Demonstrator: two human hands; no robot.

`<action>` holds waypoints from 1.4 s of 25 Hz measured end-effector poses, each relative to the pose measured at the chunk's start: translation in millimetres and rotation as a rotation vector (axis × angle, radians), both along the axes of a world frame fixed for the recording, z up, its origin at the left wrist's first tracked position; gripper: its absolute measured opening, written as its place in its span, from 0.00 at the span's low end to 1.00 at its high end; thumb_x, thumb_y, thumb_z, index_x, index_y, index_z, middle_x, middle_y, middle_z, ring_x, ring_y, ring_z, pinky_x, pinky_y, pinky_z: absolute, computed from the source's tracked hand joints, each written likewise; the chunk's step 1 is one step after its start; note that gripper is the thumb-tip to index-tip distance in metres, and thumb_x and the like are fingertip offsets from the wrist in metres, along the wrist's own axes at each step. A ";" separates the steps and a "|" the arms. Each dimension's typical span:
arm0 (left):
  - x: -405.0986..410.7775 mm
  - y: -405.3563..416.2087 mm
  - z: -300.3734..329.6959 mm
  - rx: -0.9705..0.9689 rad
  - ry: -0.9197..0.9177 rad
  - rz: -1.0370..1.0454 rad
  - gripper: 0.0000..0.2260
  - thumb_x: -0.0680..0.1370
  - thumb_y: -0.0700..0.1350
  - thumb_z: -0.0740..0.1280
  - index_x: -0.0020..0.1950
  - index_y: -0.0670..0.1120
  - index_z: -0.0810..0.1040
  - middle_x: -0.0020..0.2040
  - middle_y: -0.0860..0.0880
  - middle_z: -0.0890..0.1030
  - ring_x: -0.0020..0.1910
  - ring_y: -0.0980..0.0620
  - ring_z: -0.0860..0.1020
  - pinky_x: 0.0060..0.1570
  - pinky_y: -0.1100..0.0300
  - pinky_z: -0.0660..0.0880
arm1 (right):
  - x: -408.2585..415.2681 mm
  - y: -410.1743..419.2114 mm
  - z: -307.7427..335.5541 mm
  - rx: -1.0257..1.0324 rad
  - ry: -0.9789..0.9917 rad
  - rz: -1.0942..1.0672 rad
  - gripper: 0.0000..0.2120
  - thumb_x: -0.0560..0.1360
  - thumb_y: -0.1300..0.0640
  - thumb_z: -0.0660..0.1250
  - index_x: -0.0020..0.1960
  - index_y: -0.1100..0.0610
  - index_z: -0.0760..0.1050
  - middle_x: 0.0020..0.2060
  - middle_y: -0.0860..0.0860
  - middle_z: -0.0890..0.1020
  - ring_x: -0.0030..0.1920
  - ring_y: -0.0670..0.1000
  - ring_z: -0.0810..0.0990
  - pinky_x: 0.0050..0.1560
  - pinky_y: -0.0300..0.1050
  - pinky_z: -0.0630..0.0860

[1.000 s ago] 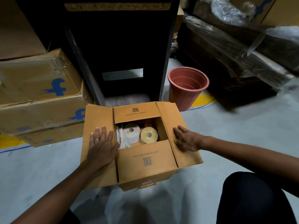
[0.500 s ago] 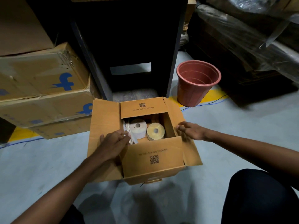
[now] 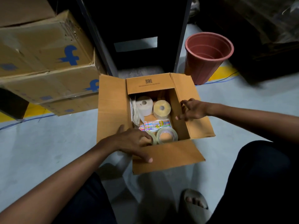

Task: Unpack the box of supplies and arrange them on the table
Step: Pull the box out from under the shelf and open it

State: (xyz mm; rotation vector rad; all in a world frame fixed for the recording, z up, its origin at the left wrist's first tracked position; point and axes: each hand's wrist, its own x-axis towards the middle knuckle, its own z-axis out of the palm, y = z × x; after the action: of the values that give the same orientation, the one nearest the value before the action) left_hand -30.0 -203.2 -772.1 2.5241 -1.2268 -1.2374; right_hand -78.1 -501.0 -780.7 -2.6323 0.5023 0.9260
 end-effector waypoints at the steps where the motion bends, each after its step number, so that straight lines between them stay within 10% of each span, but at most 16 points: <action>1: -8.1 -1.3 -4.8 -0.010 -0.024 -0.040 0.37 0.65 0.70 0.74 0.70 0.60 0.71 0.71 0.57 0.71 0.73 0.54 0.64 0.73 0.44 0.47 | 0.3 2.4 0.1 -0.007 0.008 0.014 0.41 0.73 0.33 0.66 0.78 0.53 0.58 0.70 0.57 0.67 0.68 0.60 0.70 0.65 0.55 0.71; 11: -43.0 18.7 -101.0 -0.419 -0.507 -0.210 0.28 0.63 0.62 0.71 0.59 0.52 0.73 0.52 0.51 0.81 0.46 0.49 0.82 0.48 0.57 0.72 | -9.2 23.0 -18.5 -0.126 -0.038 0.098 0.41 0.75 0.38 0.67 0.78 0.60 0.56 0.72 0.62 0.63 0.71 0.62 0.66 0.70 0.53 0.68; 15: -43.1 8.1 -113.0 -0.643 -0.596 -0.102 0.19 0.64 0.49 0.73 0.55 0.50 0.79 0.48 0.50 0.81 0.43 0.49 0.78 0.45 0.57 0.68 | -11.9 25.8 -14.2 -0.121 -0.155 0.159 0.43 0.77 0.41 0.67 0.80 0.61 0.51 0.74 0.63 0.59 0.75 0.62 0.58 0.73 0.50 0.63; 19: -39.9 8.4 -110.2 -0.525 -0.536 -0.129 0.17 0.61 0.59 0.70 0.48 0.56 0.76 0.45 0.57 0.79 0.43 0.54 0.79 0.42 0.60 0.70 | -13.6 27.0 -17.7 -0.101 -0.195 0.205 0.44 0.76 0.42 0.68 0.80 0.60 0.49 0.76 0.64 0.57 0.77 0.63 0.54 0.75 0.53 0.62; 26: -11.9 -18.4 -70.5 -0.368 -0.252 0.047 0.33 0.65 0.76 0.63 0.60 0.55 0.77 0.55 0.57 0.81 0.55 0.56 0.78 0.56 0.56 0.74 | 8.8 40.6 -39.4 -0.126 -0.280 0.462 0.36 0.82 0.45 0.59 0.81 0.61 0.48 0.78 0.64 0.53 0.79 0.61 0.50 0.78 0.47 0.51; 35: 87.2 -61.0 -78.7 -0.122 -0.916 -0.169 0.40 0.71 0.58 0.67 0.80 0.44 0.60 0.78 0.39 0.63 0.79 0.34 0.54 0.73 0.34 0.58 | 51.1 31.8 -64.3 -0.285 -0.408 0.566 0.48 0.77 0.48 0.66 0.81 0.57 0.34 0.80 0.59 0.39 0.80 0.58 0.40 0.80 0.56 0.47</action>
State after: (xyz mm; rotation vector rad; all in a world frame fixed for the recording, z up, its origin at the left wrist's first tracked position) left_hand 57.1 -264.2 -850.9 3.0021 -1.5884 0.0825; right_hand -27.0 -469.2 -845.0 -3.1832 -0.2461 0.4362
